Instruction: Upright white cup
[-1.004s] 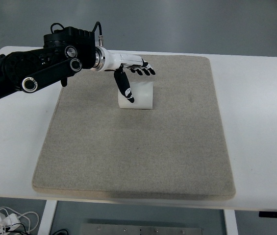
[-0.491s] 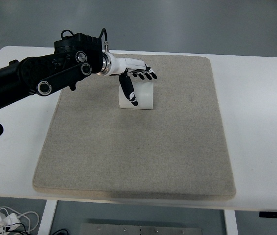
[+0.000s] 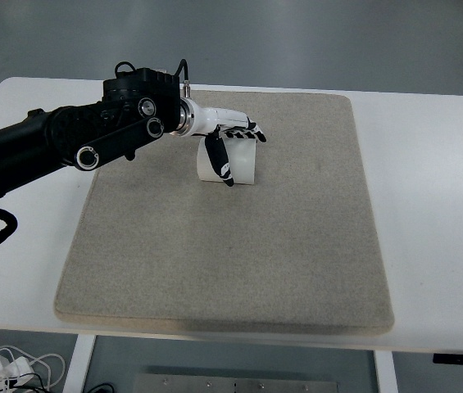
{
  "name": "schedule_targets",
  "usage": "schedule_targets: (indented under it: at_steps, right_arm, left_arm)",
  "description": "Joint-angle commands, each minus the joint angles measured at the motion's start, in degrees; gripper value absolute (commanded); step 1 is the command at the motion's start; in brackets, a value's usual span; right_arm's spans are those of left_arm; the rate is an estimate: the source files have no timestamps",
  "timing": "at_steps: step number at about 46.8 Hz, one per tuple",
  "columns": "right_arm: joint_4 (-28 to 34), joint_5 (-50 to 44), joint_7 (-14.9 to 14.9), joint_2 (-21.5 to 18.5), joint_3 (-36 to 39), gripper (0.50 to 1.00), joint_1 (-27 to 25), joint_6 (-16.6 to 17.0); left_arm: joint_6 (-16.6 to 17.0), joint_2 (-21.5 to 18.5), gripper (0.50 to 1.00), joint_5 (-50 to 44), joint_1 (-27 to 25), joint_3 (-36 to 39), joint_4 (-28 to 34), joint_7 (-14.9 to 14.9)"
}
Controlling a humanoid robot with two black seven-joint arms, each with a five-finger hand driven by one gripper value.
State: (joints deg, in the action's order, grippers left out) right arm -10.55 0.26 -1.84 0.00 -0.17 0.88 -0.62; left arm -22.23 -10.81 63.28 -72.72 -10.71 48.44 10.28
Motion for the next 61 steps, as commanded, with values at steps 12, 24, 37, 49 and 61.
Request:
schedule_targets:
  at_steps: [12,24,37,49,61]
  right_arm:
    - [0.00,0.00,0.00,0.00,0.00,0.952,0.00,0.00]
    - [0.00,0.00,0.00,0.00,0.00,0.952,0.00,0.00]
    - [0.00,0.00,0.00,0.00,0.00,0.952,0.00,0.00]
    - [0.00,0.00,0.00,0.00,0.00,0.952,0.00,0.00]
    - [0.00,0.00,0.00,0.00,0.00,0.952,0.00,0.00]
  left_arm:
    - [0.08,0.00,0.769,2.11,0.04,-0.01,-0.01,-0.08]
    - [0.78,0.00,0.575,2.64,0.21,-0.10,-0.80,-0.26]
    - [1.22,-0.09,0.500,1.32,-0.49,-1.68,-1.24,-0.43]
    - [0.69,-0.53,0.500,-5.35,-0.31,-8.88,-1.42,-0.87]
    - [0.25,-2.03,0.500,-17.83,0.48,-11.00,-1.59,-2.01]
